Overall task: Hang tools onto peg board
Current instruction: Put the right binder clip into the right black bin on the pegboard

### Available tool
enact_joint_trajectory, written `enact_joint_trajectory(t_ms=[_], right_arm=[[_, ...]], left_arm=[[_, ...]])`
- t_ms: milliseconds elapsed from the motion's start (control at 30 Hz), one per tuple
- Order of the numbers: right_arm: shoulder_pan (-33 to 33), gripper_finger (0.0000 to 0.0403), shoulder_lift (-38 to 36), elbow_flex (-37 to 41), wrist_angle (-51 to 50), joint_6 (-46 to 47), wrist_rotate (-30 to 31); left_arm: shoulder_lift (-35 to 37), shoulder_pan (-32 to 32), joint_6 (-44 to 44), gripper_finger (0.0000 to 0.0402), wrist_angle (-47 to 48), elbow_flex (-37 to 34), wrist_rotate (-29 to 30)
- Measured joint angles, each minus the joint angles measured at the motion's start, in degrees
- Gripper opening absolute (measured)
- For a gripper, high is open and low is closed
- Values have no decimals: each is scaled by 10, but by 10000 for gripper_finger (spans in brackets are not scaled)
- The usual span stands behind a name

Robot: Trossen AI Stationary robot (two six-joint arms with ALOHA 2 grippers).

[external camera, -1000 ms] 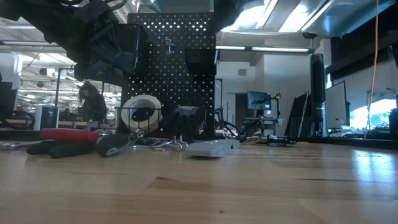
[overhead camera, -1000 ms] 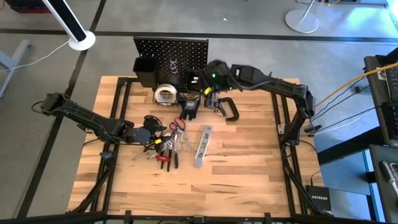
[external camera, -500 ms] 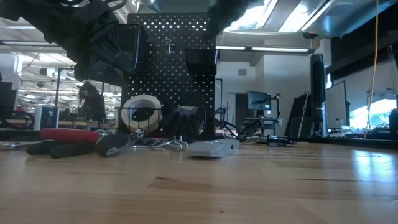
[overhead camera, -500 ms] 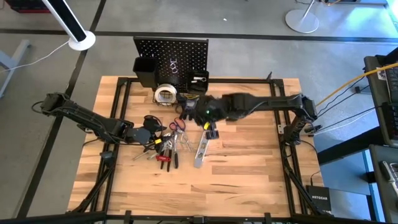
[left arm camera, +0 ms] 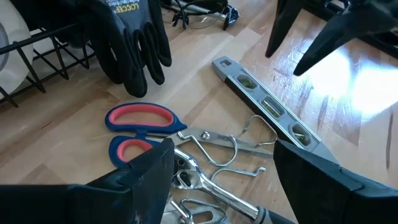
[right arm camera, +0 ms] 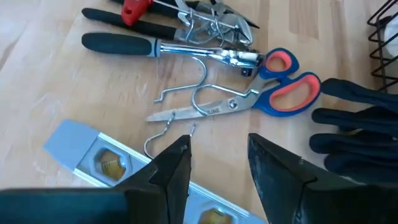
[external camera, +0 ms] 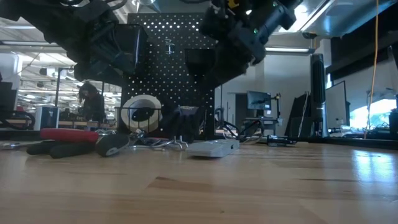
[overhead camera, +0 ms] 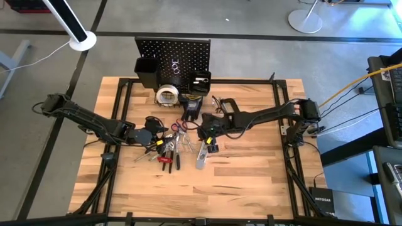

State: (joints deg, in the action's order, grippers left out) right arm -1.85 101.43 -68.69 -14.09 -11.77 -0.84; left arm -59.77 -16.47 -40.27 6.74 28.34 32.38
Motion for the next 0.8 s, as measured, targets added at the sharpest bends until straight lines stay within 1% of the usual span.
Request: enact_joint_trajectory(t_ms=[100,200,500,800], right_arm=[[0,159,1,19,30,2,-3],[0,159,13,29,61,29,-3],[0,159,99,30,126,59,-3],[0,159,142,29,172,89,-7]], left_arm=[[0,0,0,260,0,0,0],[0,0,0,260,0,0,0],[0,0,0,260,0,0,0],[0,0,0,260,1,0,0]])
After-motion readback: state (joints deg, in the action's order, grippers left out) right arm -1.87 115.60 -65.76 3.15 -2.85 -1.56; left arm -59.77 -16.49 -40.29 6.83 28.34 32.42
